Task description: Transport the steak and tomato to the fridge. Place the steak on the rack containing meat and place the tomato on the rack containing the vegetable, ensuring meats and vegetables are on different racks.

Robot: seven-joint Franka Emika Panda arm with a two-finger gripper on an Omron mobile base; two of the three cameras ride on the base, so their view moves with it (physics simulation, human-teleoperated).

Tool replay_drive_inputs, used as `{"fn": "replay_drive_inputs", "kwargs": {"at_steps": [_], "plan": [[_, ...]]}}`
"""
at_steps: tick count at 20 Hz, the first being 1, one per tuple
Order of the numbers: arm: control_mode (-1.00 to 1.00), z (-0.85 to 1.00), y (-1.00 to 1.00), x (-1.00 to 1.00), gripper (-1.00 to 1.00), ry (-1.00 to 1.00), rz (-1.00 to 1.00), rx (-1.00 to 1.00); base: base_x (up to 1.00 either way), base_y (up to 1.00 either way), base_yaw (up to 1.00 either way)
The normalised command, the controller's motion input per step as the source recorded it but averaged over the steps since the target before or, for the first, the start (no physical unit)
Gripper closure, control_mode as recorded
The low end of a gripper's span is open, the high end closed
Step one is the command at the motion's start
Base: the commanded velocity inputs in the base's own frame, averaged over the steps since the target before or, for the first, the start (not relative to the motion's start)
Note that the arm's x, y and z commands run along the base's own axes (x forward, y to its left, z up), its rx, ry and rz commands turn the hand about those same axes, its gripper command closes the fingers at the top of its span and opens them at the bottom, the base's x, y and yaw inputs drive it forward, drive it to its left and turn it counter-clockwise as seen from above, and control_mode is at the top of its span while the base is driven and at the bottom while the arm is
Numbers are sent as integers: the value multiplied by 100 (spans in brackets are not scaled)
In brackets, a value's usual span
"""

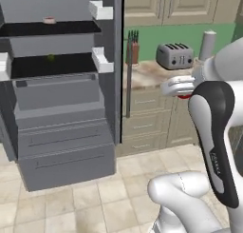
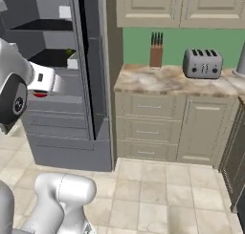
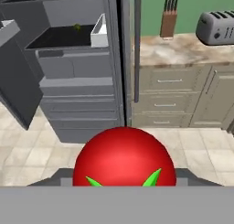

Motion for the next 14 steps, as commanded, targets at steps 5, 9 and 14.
{"fn": "replay_drive_inputs", "kwargs": {"at_steps": [5,9,14], "plan": [[100,0,0,0,100,0,0,0,100,100,-13],[100,0,0,0,100,0,0,0,86,97,-14],[100,0,0,0,100,0,0,0,92,49,1]]}}
